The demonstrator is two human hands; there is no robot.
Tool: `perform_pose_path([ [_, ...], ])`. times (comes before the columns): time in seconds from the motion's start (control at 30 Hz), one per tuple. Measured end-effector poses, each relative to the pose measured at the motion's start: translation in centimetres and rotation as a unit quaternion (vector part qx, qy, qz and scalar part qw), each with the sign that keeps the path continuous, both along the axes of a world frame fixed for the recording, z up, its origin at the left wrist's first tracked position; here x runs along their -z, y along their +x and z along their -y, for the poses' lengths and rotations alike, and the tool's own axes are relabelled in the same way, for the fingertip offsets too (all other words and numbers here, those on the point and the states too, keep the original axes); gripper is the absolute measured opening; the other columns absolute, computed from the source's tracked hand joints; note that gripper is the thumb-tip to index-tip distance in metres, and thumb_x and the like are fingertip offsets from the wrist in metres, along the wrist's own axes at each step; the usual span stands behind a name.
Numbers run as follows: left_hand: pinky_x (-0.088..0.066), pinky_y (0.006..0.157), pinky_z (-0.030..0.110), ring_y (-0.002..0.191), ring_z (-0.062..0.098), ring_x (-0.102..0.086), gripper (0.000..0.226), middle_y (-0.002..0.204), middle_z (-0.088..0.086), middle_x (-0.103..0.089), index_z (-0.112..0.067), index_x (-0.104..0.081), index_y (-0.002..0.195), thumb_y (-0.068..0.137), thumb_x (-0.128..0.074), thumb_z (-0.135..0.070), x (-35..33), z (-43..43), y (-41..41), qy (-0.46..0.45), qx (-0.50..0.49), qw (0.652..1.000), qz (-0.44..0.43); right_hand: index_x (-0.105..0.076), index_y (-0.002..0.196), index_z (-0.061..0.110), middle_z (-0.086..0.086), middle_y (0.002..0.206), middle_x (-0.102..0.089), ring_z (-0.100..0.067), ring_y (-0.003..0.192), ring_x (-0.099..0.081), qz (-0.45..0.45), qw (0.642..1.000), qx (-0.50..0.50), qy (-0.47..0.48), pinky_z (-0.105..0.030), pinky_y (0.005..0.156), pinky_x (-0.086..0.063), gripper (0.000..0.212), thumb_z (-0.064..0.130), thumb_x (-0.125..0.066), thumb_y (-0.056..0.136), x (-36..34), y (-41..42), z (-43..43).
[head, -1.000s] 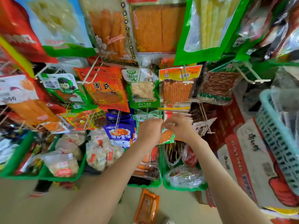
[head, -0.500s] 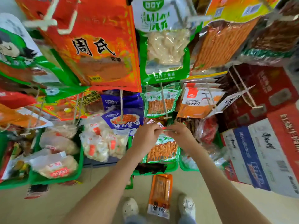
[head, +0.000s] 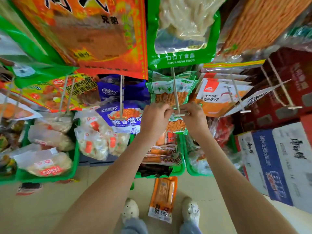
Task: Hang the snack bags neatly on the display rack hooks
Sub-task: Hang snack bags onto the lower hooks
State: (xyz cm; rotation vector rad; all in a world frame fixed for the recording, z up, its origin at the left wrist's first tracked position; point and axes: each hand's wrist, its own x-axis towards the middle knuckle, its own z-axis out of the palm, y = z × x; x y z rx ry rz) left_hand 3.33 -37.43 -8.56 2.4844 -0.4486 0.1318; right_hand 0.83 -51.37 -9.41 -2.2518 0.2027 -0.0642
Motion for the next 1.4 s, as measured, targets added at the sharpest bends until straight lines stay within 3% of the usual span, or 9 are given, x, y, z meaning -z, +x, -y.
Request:
perform_pose_path([
  [0.23, -0.033, 0.069, 0.028, 0.067, 0.020, -0.056, 0.010, 0.074, -0.002, -0.068, -0.013, -0.071, 0.082, 0.083, -0.062, -0.017, -0.5, -0.2, -0.9, 0.006, 0.036, 0.998, 0.050, -0.070, 0.085, 0.005, -0.008, 0.080, -0.057, -0.018, 0.083, -0.041, 0.058, 0.998, 0.026, 0.003, -0.002, 0.073, -0.031, 0.009, 0.000, -0.063, 0.081, -0.8, -1.4, 0.1],
  [0.4, -0.036, 0.069, 0.030, 0.065, 0.022, -0.059, 0.009, 0.070, -0.001, -0.068, -0.011, -0.072, 0.080, 0.080, -0.064, -0.017, -0.7, 0.3, 0.0, -0.013, 0.026, 0.998, 0.048, -0.070, 0.084, 0.008, 0.014, 0.074, -0.045, -0.017, 0.087, -0.043, 0.048, 0.996, 0.055, 0.043, -0.012, 0.068, -0.031, 0.005, 0.007, -0.068, 0.080, -1.2, -0.2, 0.0],
  [0.7, -0.034, 0.067, 0.029, 0.065, 0.024, -0.058, 0.015, 0.072, 0.002, -0.067, -0.008, -0.071, 0.084, 0.082, -0.061, -0.019, 0.3, 0.3, 0.0, -0.003, 0.028, 0.999, 0.046, -0.069, 0.088, 0.004, 0.017, 0.077, -0.043, -0.017, 0.088, -0.041, 0.066, 0.997, 0.034, 0.038, -0.002, 0.073, -0.030, 0.008, 0.003, -0.063, 0.083, -0.2, -0.1, 0.2],
  [0.9, -0.035, 0.064, 0.031, 0.064, 0.025, -0.058, 0.019, 0.068, 0.001, -0.066, -0.011, -0.070, 0.081, 0.086, -0.056, -0.023, 1.2, 0.9, 2.0, 0.022, 0.001, 0.999, 0.050, -0.068, 0.090, 0.004, 0.016, 0.076, -0.044, -0.021, 0.089, -0.046, 0.049, 0.996, 0.058, 0.041, -0.025, 0.073, -0.034, 0.009, 0.006, -0.061, 0.085, 0.8, 2.4, 0.0],
  [1.1, -0.039, 0.059, 0.033, 0.063, 0.031, -0.057, 0.018, 0.063, 0.008, -0.060, -0.009, -0.061, 0.071, 0.086, -0.055, -0.017, 1.2, 2.2, 5.2, 0.081, -0.019, 0.993, 0.079, -0.066, 0.089, -0.003, -0.018, 0.092, -0.059, -0.031, 0.098, -0.050, 0.042, 0.997, 0.064, 0.026, -0.023, 0.071, -0.029, 0.011, 0.003, -0.057, 0.086, 1.1, 6.2, 0.1],
  [1.17, -0.040, 0.063, 0.035, 0.068, 0.032, -0.060, 0.015, 0.068, 0.010, -0.063, -0.008, -0.064, 0.075, 0.086, -0.058, -0.017, 1.3, 2.4, 6.1, 0.091, -0.026, 0.993, 0.068, -0.066, 0.091, -0.004, -0.020, 0.095, -0.059, -0.032, 0.098, -0.051, 0.037, 0.997, 0.066, 0.016, -0.022, 0.069, -0.028, 0.013, 0.006, -0.058, 0.087, 1.2, 7.0, 0.3],
  [1.27, -0.042, 0.073, 0.038, 0.078, 0.033, -0.062, 0.011, 0.080, 0.010, -0.067, -0.008, -0.067, 0.089, 0.085, -0.060, -0.015, 1.5, 2.4, 6.0, 0.100, -0.037, 0.991, 0.082, -0.061, 0.111, 0.000, -0.017, 0.111, -0.057, -0.031, 0.103, -0.054, 0.019, 0.997, 0.074, 0.001, -0.021, 0.076, -0.035, 0.024, 0.010, -0.057, 0.089, 1.3, 6.8, 0.6],
  [1.4, -0.035, 0.091, 0.039, 0.104, 0.030, -0.053, 0.035, 0.112, 0.013, -0.059, -0.007, -0.057, 0.117, 0.081, -0.057, -0.006, 2.0, 1.9, 2.7, 0.088, -0.088, 0.985, 0.122, -0.045, 0.134, 0.013, -0.007, 0.135, -0.046, -0.026, 0.122, -0.046, 0.039, 0.998, 0.040, 0.022, -0.040, 0.097, -0.045, 0.045, 0.007, -0.054, 0.090, 1.6, 2.9, 2.4],
])
